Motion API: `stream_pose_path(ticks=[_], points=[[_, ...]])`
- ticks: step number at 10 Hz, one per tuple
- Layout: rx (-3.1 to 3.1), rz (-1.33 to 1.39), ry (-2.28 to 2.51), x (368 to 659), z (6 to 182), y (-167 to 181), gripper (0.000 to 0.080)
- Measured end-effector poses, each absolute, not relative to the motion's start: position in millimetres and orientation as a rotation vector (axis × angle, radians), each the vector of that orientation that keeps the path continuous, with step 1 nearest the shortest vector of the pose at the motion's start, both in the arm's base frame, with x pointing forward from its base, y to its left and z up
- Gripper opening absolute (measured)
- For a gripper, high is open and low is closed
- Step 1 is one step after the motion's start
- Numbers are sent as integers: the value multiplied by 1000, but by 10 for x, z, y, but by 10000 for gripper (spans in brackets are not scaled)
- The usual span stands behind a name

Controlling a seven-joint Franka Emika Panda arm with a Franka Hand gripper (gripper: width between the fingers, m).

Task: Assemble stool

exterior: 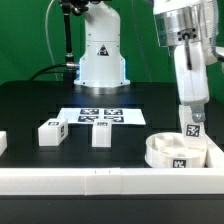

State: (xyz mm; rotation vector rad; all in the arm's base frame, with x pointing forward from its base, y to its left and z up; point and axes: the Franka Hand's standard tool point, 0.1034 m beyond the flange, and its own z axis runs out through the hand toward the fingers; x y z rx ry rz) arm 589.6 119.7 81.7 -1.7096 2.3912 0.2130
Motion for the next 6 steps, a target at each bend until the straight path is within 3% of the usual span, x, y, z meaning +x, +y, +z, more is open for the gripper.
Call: stream_pose_path(ticks=[2,3,4,6], points=[[-1724,214,2379,5893,815,1213,559],[-1732,213,2373,5893,818,1213,559],[-1773,211,2330,5904,867,1206,633],[-1761,202,2285,5941,1037,1234,645]])
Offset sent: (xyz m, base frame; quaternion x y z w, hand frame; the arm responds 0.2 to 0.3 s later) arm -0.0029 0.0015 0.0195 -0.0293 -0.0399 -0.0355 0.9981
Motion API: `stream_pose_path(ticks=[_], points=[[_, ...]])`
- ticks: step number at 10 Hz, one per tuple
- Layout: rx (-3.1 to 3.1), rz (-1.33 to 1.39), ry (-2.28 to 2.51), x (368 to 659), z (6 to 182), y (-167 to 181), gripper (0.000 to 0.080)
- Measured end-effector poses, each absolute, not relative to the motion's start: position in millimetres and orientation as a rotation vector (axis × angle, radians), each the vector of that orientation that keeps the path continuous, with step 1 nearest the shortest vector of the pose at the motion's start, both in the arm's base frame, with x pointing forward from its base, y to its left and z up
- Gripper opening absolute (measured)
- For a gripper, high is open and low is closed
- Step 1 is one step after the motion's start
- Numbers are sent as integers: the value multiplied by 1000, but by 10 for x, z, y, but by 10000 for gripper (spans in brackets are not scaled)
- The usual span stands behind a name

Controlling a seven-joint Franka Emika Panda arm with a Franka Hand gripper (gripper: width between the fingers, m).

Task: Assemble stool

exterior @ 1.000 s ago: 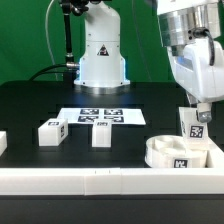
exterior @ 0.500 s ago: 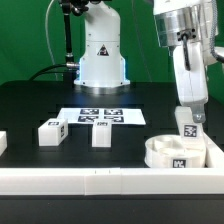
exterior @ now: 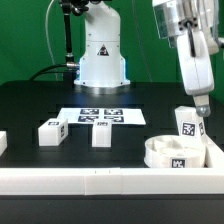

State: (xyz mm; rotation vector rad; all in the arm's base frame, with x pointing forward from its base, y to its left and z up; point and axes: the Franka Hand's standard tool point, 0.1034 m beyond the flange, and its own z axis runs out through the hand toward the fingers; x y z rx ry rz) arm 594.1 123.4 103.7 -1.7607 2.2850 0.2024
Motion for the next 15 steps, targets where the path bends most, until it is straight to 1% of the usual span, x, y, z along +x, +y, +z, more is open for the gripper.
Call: stream_pose_path(ticks=[2,3,4,5,6,7,8,11,15], points=[[-1781,203,2271,5933,1017,1242,649],[-1906,199,2182,5913,1022,1272,649],[-2073,201,2058,5895,1046,1341,649],[-2321,171,1836,5896,1079,1384,649],[-2423,168,1716,5898,1099,1427,649],[-2513,165,1599,5879,1110,1475,649],[-2511,158,1594,5868,1099,1500,649],[-2681,128,1267,5867,1093,1487,649],[-2991,33,472,5859,1083,1480,649]])
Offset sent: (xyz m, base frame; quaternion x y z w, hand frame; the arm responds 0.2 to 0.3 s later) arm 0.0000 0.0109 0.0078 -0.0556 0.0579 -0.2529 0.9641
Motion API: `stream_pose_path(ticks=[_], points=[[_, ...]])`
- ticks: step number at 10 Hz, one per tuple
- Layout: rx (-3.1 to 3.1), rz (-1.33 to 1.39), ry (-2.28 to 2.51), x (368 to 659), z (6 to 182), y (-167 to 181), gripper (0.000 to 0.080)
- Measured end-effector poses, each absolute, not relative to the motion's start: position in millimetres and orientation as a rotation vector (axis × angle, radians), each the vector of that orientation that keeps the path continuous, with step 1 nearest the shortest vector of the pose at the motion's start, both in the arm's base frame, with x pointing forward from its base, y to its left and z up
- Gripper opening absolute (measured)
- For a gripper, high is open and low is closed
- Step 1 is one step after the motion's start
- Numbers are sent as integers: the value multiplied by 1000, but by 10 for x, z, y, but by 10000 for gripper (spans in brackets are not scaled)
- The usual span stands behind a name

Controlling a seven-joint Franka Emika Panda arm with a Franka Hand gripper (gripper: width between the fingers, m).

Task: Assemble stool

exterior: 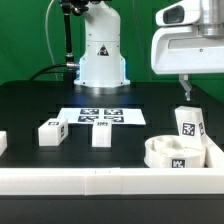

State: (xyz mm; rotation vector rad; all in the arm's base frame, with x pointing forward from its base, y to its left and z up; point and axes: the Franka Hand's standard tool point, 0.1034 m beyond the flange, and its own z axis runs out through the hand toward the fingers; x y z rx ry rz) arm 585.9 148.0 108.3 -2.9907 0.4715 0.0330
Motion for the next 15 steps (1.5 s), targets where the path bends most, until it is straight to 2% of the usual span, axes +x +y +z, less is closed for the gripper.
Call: stream_pose_path(ticks=[9,13,15], points=[[-2958,-47,-865,5889,1055,1340,649],[-2846,-57,-1209,5887,1029,1270,649],[-2802,-107,-1329,5851,951,1282,649]])
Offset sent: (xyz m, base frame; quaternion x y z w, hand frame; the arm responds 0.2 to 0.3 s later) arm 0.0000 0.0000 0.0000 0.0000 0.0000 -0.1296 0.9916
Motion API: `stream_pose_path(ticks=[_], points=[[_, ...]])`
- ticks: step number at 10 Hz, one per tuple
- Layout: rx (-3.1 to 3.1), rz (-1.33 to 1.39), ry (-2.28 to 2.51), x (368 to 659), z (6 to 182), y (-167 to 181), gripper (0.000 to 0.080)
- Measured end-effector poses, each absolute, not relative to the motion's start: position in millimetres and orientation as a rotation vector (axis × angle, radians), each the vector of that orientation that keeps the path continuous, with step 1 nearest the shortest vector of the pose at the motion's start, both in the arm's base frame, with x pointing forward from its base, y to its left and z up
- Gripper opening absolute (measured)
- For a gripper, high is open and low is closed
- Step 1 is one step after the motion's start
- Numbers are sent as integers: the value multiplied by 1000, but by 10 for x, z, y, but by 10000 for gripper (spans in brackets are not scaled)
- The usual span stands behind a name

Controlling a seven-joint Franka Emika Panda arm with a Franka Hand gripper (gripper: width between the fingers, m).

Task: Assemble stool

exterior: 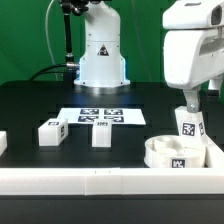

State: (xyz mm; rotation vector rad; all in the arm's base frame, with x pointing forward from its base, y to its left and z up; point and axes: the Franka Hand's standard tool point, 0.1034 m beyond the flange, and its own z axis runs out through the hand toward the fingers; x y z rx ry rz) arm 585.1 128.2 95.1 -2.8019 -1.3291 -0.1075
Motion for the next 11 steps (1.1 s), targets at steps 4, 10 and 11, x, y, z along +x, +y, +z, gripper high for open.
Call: stream_pose_path(ticks=[4,10,11], points=[[-2773,-157,-1440,5840,834,1218,649],[-2778,-149,-1426,5817,786,1197,450],[-2778,-149,-1426,5816,786,1197,450]])
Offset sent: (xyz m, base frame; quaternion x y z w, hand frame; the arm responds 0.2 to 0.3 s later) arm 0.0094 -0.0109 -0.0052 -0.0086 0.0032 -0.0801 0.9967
